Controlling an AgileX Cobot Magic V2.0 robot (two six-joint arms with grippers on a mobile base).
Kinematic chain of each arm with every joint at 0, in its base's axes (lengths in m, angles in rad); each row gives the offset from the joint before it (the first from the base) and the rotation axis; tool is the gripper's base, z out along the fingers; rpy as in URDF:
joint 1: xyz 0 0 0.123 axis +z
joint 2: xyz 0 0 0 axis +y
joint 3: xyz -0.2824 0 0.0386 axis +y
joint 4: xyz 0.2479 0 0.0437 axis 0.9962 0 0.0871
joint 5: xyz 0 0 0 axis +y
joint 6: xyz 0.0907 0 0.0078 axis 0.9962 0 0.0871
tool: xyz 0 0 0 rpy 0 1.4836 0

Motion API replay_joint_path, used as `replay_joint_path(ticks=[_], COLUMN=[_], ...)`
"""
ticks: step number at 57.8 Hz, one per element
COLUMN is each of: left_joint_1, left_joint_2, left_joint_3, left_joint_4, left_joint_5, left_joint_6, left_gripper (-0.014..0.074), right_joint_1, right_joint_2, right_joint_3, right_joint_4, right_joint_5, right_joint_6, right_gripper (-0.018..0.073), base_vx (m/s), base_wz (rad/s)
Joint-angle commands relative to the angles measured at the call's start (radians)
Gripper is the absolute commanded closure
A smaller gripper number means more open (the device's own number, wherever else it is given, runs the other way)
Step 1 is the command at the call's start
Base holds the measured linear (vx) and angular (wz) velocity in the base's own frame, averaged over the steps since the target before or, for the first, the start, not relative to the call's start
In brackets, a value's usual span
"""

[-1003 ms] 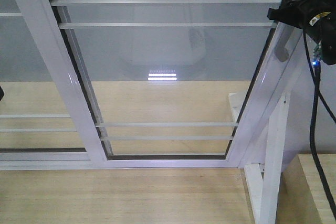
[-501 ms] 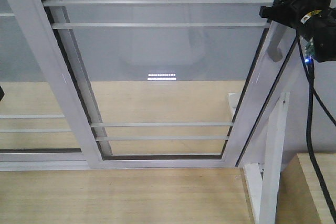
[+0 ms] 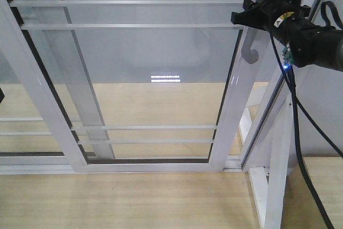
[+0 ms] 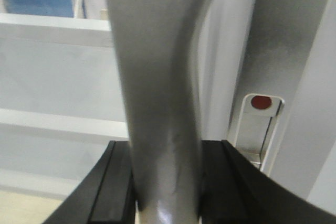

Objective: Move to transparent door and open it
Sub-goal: 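Slide the door panel sideways with the right gripper, then release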

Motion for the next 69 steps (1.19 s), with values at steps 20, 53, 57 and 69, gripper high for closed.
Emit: replay_joint_path(ticks=[20, 53, 57, 69], left_joint_1=[-0.005, -0.005, -0.005, -0.005], left_joint_2=[-0.002, -0.002, -0.002, -0.002], left_joint_3=[-0.035, -0.035, -0.035, -0.035], left_joint_4=[-0.009, -0.009, -0.009, -0.009], left_joint_5=[-0.085, -0.083, -0.083, -0.084], left_joint_6=[-0.006, -0.007, -0.007, -0.007], left_gripper=[0.0247, 0.0247, 0.0247, 0.0247], right_joint_1=[0.126, 0.289, 0.286, 0.229], right_joint_2=[-0.057, -0.048, -0.073, -0.211], right_joint_3=[-0.033, -0.033, -0.033, -0.031], right_joint_4=[-0.021, 0.0, 0.0, 0.0], right_joint_5=[-0.127, -0.13, -0.105, 0.156], right_joint_6=[0.001, -0.01, -0.013, -0.013], right_gripper=[0.0236, 0.0236, 0.0236, 0.0236], base_vx=[0.0, 0.0, 0.0, 0.0], base_wz=[0.0, 0.0, 0.0, 0.0])
